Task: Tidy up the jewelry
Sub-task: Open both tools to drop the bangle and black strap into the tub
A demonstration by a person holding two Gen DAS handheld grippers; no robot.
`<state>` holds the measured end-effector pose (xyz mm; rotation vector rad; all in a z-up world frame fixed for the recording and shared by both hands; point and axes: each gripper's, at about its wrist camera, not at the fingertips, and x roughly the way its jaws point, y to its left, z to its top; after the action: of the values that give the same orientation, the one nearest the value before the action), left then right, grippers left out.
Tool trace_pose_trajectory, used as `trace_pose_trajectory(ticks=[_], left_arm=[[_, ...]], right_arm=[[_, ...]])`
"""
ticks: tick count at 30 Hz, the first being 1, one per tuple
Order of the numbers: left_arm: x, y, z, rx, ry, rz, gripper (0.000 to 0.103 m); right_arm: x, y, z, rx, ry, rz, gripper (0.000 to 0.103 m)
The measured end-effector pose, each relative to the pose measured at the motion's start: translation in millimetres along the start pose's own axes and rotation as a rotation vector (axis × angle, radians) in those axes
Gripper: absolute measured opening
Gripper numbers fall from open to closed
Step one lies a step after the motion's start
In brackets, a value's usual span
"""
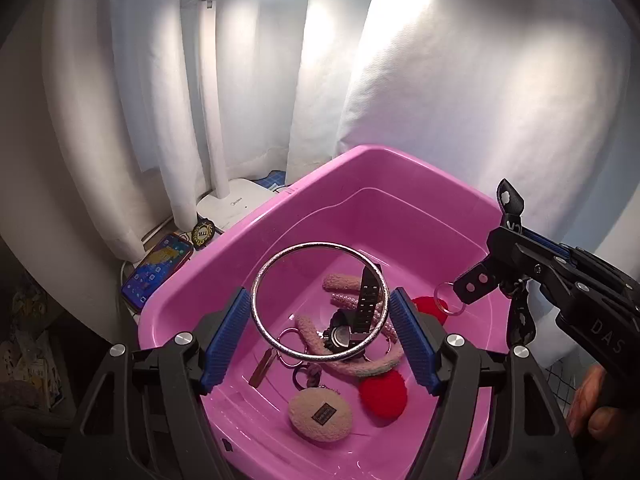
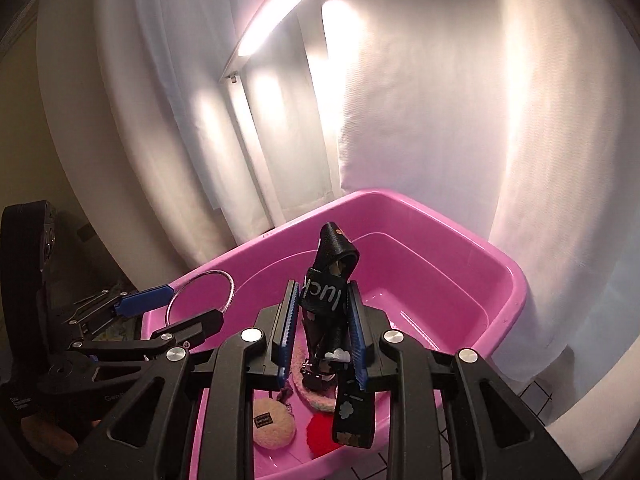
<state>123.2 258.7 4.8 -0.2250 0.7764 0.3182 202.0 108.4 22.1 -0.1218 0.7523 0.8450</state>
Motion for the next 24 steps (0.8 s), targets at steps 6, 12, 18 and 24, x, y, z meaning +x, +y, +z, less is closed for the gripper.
trace_pose_trajectory(ticks=[6,12,18,24], left_arm=[[29.5,14.6,0.0,-0.04,0.11,0.009,0.07],[48.3,20.5,-3.3,-0.073,0.212,0.025,0.071],[48.3,24.2,-2.0,-0.091,0.23,0.056,0.089],[44.3,24.9,-2.0,-0.098,0.229,0.099,0.093]], right_arm=[[48.2,-9.1,2.3,0.05,0.183,-0.03,0.023],[68.7,-19.4,0.0,0.099,0.272,-0.065,0.06],[65.7,-23.2,2.2,0.1,0.259,-0.093,0.064],[62.4,-22.6,2.4,0.095,0.256,-0.103,0.064]])
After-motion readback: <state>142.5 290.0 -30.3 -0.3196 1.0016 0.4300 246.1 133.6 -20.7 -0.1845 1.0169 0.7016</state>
